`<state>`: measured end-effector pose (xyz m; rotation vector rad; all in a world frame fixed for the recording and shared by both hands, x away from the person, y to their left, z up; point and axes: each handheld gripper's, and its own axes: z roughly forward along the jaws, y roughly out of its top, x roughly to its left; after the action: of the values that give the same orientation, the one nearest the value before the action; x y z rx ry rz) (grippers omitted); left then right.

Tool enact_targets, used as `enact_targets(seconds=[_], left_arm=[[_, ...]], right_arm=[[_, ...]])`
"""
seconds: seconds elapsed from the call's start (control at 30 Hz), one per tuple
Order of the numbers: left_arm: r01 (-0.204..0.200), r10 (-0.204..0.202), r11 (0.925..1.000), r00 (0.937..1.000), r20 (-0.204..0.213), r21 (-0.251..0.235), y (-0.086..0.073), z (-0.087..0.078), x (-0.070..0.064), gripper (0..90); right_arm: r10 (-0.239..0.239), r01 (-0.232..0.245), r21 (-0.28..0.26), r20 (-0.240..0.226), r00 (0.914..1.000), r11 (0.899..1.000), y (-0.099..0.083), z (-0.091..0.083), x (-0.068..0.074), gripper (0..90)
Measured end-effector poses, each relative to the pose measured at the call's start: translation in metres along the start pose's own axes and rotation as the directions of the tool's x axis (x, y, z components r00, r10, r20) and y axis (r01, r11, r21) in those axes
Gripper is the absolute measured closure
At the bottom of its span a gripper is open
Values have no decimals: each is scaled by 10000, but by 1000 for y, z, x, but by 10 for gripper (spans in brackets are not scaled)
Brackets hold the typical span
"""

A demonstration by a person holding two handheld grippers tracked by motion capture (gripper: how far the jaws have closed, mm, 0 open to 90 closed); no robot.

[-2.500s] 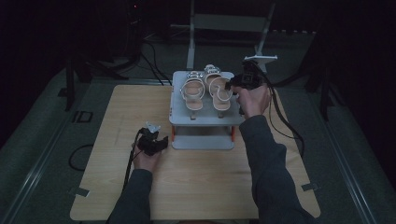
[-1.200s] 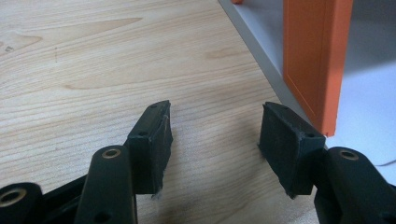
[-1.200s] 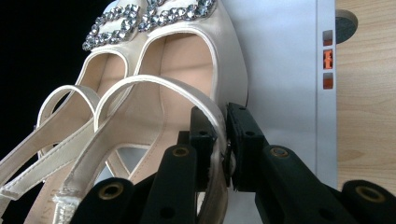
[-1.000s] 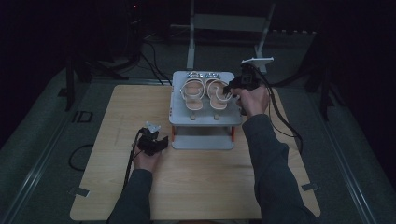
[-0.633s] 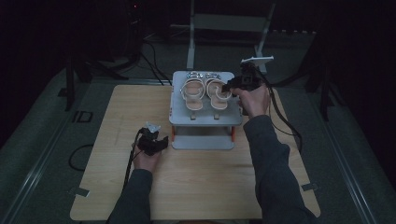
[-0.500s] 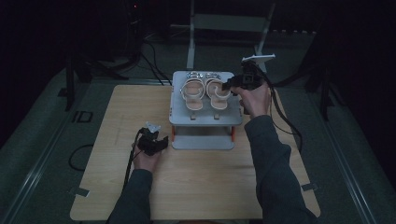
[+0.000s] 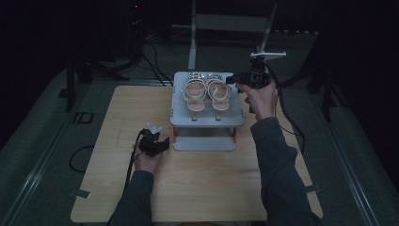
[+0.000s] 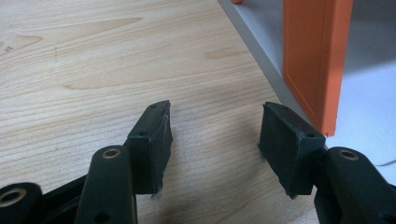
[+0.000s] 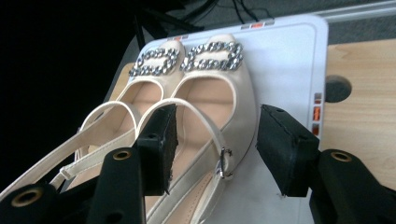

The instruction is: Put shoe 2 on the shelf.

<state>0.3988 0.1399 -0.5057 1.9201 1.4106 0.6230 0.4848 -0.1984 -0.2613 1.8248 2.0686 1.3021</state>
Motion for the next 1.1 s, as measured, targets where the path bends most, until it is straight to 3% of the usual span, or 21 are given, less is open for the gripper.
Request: enact_targets(seconds=[0.13,0.27,0.37,0.47,0.57,0.83,0.93,1.1], left_arm=[[0,0,10000,10000,1,0,0,0,0,440],[2,-2,10000,10000,0,-2,0,0,0,440],[1,-1,10000,10000,-2,-8,0,0,0,440],[-3,3,10000,10000,0,-7,0,0,0,439],[-9,9,10000,10000,3,1,0,0,0,438],[-18,18,10000,10000,2,9,0,0,0,437],[-18,18,10000,10000,2,8,0,0,0,437],[-24,24,10000,10000,4,11,0,0,0,436]], right_arm=[[-117,120,-338,85,9999,9994,0,-5,-1,485],[-378,419,-656,633,9973,9970,-1,-13,-2,565],[-707,797,-791,1103,9914,9937,-4,-17,-4,638],[-1039,1201,-860,1734,9794,9890,-9,-21,-8,711],[-1186,1398,-908,2073,9711,9860,-14,-26,-14,754],[-1553,1803,-886,2352,9595,9796,-35,-33,-31,761],[-1752,2022,-820,2581,9501,9759,-45,-33,-36,760],[-1665,1943,-742,2799,9455,9781,-64,-32,-52,765]])
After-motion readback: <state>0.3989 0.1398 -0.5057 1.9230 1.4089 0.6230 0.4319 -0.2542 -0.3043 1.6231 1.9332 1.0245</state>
